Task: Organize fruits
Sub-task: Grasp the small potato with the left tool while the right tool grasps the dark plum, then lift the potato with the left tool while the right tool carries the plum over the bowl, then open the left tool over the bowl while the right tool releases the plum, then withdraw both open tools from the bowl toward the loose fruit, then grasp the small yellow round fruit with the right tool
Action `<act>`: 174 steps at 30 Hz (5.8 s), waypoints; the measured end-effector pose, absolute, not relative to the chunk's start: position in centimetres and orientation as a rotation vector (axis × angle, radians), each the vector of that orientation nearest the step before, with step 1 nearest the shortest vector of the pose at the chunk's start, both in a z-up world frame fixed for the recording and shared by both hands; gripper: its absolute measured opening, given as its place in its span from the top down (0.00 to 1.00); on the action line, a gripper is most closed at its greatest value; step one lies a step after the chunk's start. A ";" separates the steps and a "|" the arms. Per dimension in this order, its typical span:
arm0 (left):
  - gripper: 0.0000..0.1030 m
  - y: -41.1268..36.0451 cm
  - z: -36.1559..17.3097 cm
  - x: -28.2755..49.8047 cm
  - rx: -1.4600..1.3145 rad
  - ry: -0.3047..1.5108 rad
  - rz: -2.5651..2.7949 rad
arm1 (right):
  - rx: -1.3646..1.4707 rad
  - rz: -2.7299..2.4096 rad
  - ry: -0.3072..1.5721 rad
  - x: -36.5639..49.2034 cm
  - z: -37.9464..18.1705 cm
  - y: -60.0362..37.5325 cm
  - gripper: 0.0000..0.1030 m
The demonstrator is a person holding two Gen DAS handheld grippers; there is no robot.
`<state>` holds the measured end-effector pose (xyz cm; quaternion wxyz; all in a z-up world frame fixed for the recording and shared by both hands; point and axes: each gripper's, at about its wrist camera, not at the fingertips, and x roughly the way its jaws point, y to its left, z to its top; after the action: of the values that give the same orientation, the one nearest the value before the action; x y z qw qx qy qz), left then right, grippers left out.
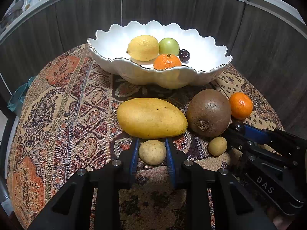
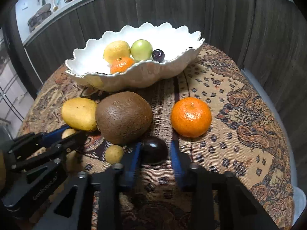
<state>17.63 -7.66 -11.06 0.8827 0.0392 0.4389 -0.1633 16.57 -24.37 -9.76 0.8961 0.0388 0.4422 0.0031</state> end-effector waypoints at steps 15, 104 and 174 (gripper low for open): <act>0.74 -7.6 -9.2 16.6 0.080 0.876 -0.339 | 0.068 -0.010 0.849 15.7 -7.7 -24.9 0.72; 0.14 -6.8 -2.4 25.7 0.084 0.705 -0.225 | 0.035 -0.106 0.606 23.4 -0.5 -25.4 0.24; 0.02 -0.3 -8.2 15.0 0.087 0.787 -0.078 | -0.002 -0.028 0.865 15.5 -8.6 -20.0 0.37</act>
<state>15.01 -0.32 -8.16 0.9219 0.0422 0.3832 -0.0378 15.46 -19.99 -8.58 0.9078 -0.0010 0.4191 -0.0136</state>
